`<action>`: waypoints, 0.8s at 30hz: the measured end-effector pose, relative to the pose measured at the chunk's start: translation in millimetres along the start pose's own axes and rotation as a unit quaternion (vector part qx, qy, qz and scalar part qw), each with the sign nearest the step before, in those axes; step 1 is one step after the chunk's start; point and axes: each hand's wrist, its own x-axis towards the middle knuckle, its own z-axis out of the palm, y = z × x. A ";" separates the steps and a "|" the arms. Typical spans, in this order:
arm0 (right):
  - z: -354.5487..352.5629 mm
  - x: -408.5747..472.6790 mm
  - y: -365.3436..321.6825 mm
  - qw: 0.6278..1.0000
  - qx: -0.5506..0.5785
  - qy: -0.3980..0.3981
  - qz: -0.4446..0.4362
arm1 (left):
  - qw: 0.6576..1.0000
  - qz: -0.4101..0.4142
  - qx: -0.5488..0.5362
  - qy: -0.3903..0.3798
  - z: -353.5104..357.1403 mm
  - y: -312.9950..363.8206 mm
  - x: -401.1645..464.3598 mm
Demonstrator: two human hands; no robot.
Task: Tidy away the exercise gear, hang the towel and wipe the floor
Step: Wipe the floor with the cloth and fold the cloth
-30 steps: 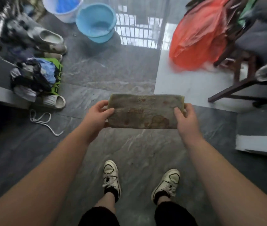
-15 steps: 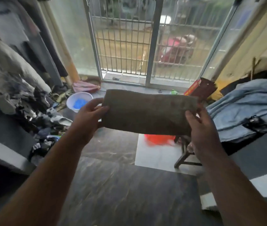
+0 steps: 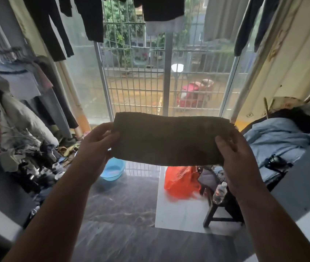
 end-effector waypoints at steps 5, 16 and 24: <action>6.6 -20.2 -2.5 0.999 0.027 0.029 0.022 | 0.998 0.012 0.022 -0.051 2.5 0.1 0.4; 23.3 -156.4 -11.4 0.963 -0.047 0.243 0.108 | 0.943 -0.058 -0.055 -0.324 39.0 -45.6 -22.4; 35.8 -285.8 -38.1 0.907 -0.011 0.401 0.125 | 0.826 -0.097 -0.057 -0.553 89.1 -53.5 -160.8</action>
